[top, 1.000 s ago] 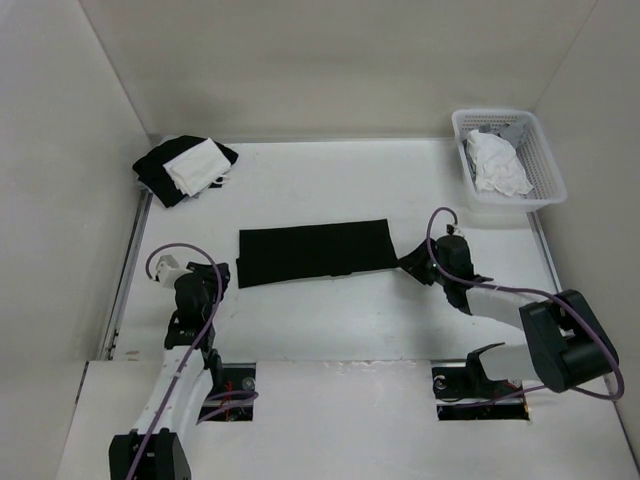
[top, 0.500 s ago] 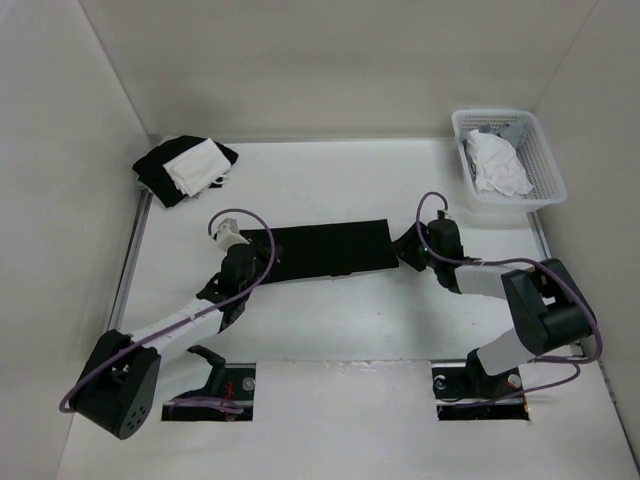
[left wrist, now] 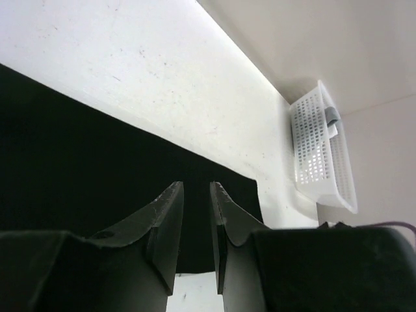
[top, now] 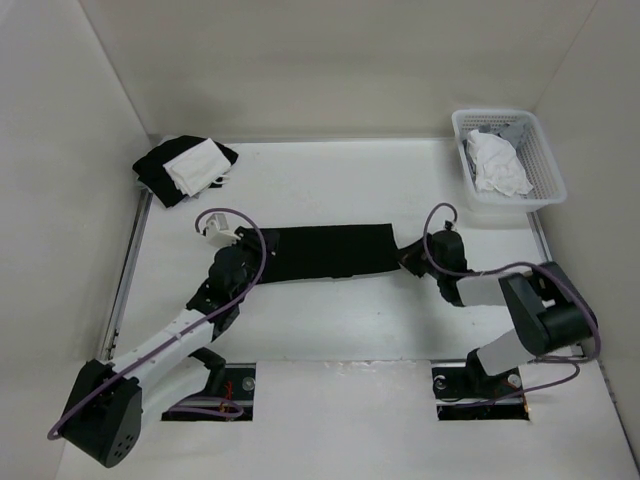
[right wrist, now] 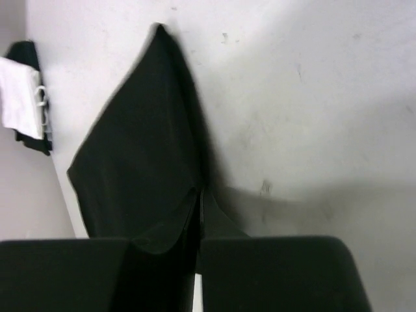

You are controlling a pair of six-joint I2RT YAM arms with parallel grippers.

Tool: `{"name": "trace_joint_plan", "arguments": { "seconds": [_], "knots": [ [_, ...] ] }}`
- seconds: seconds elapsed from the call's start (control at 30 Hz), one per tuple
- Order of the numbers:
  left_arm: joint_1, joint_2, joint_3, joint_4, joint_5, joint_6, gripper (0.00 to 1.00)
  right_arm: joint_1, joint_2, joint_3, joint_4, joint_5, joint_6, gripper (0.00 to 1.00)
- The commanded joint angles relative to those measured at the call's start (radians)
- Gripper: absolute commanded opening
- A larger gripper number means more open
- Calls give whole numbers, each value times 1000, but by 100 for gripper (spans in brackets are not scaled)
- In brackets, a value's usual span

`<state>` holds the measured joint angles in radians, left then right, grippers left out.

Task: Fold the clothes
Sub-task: Fold the tank top

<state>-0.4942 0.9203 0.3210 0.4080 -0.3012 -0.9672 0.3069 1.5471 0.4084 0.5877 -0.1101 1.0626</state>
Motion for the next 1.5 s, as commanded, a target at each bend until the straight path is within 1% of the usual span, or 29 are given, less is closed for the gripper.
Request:
{"name": "trace_joint_plan", "arguments": {
  "seconds": [0.0,0.1,0.13,0.23,0.3,0.43,0.6,0.63,0.8,0.87,0.9,0.93,1.0,1.13,1.17,1.23,1.27,1.3,1.37,1.4,1.43,1.47],
  "knots": [
    [-17,-15,-19,32,-9,12,21,-24,-192,-48,37,70,-16,3],
    [-37,-11,-23,32,-13,7,22,-24,-355,-37,-132,110,-113,3],
    [-42,-8,-23,32,-13,7,22,-15,-410,-19,-197,154,-148,3],
    [-45,-6,-23,32,-9,1,22,88,-502,91,-369,266,-269,4],
    [-43,-15,-23,32,-6,-2,22,160,-493,189,-443,312,-329,4],
    [-36,-72,-37,9,-4,-5,23,318,-365,390,-517,368,-440,4],
    [-8,-170,-59,-46,-4,-11,24,476,-110,634,-594,377,-503,6],
    [2,-196,-65,-61,-1,-11,24,511,-34,695,-612,377,-518,6],
    [56,-291,-77,-129,16,-13,25,602,246,938,-719,363,-529,7],
    [82,-328,-80,-158,25,-13,25,626,329,1013,-739,352,-520,9],
    [96,-345,-83,-172,27,-13,25,642,356,1042,-743,345,-513,12],
    [111,-360,-83,-185,27,-13,26,654,373,1064,-746,337,-507,17],
    [139,-379,-86,-201,25,-15,27,671,370,1078,-732,331,-483,34],
    [162,-324,-70,-183,30,-19,27,677,242,996,-691,320,-472,43],
    [148,-278,-54,-157,31,-16,28,676,193,954,-674,325,-469,45],
    [116,-198,-30,-100,31,-10,28,640,104,856,-623,336,-467,46],
    [92,-143,-10,-60,33,-7,28,619,75,807,-599,337,-464,46],
    [64,-80,12,-19,33,4,29,591,56,766,-580,333,-457,39],
    [4,48,62,50,33,28,30,547,39,692,-562,323,-435,23],
    [-25,113,90,69,34,45,30,529,35,654,-551,319,-425,16],
    [-43,170,110,84,31,57,30,513,31,614,-530,313,-417,11],
    [-56,225,125,100,27,59,31,501,28,578,-505,300,-411,8]
  ]
}}
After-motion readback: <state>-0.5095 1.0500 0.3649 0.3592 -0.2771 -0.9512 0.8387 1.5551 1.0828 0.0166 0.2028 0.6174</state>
